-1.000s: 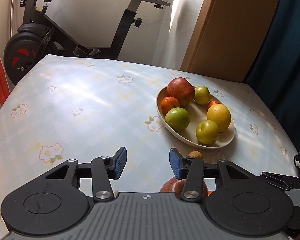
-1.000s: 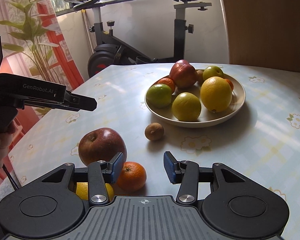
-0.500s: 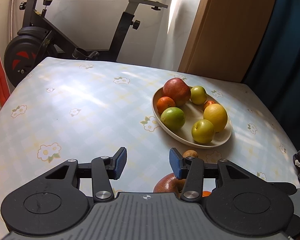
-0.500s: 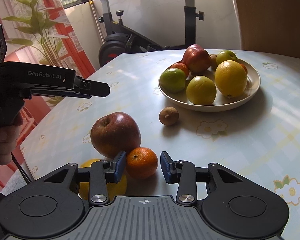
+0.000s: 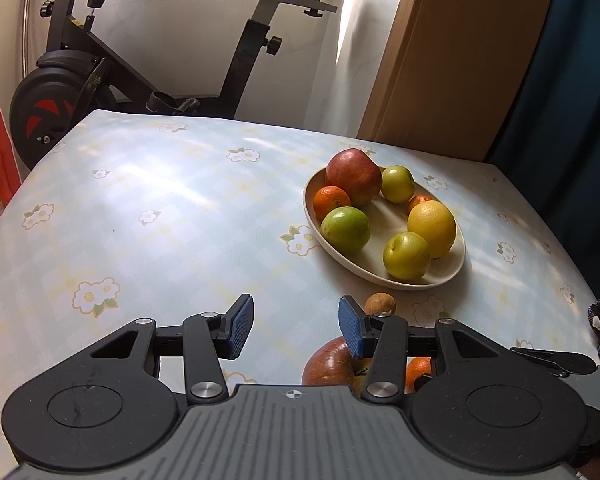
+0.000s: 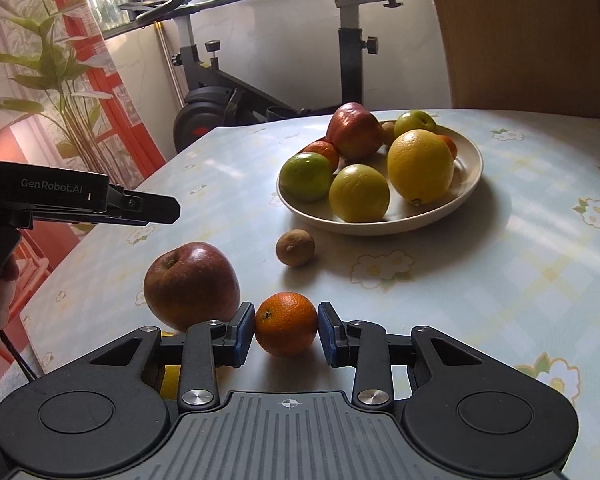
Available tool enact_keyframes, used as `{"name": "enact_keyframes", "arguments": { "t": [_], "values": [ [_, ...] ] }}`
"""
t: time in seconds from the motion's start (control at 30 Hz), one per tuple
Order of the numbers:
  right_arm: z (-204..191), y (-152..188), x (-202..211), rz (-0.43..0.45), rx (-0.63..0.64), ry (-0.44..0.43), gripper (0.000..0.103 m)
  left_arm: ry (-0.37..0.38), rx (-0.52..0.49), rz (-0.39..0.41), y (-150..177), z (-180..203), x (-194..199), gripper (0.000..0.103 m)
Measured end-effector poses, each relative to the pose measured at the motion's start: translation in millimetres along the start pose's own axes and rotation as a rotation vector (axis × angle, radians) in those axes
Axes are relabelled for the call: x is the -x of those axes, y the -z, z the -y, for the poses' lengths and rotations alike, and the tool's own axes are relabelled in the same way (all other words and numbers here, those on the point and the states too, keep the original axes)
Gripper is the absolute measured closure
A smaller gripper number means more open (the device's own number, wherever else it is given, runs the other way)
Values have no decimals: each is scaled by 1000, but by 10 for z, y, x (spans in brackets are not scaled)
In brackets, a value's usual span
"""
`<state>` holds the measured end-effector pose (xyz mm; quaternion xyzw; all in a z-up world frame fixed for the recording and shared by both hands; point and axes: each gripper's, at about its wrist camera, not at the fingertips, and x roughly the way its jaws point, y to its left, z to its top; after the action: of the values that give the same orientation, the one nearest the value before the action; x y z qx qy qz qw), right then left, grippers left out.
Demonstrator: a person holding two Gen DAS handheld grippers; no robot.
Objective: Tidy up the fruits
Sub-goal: 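Move both tools toward the loose fruits lying beside the plate, then grasp the small tangerine with the right gripper while the left tool approaches the kiwi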
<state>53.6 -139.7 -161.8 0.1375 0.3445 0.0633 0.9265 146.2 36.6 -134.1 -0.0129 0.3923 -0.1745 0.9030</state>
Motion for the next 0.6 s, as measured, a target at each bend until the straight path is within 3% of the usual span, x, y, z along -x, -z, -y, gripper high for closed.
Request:
{"name": "enact_keyframes", "arguments": {
  "t": [0.17, 0.4, 0.6],
  "values": [
    [289, -9, -1, 55, -29, 21, 71, 19, 17, -21, 36, 4, -35, 54],
    [366, -28, 15, 122, 56, 56, 71, 6, -1, -14, 34, 64, -43, 54],
    [342, -5, -9, 109, 103, 18, 71, -2, -2, -10, 31, 90, -49, 54]
  ]
}}
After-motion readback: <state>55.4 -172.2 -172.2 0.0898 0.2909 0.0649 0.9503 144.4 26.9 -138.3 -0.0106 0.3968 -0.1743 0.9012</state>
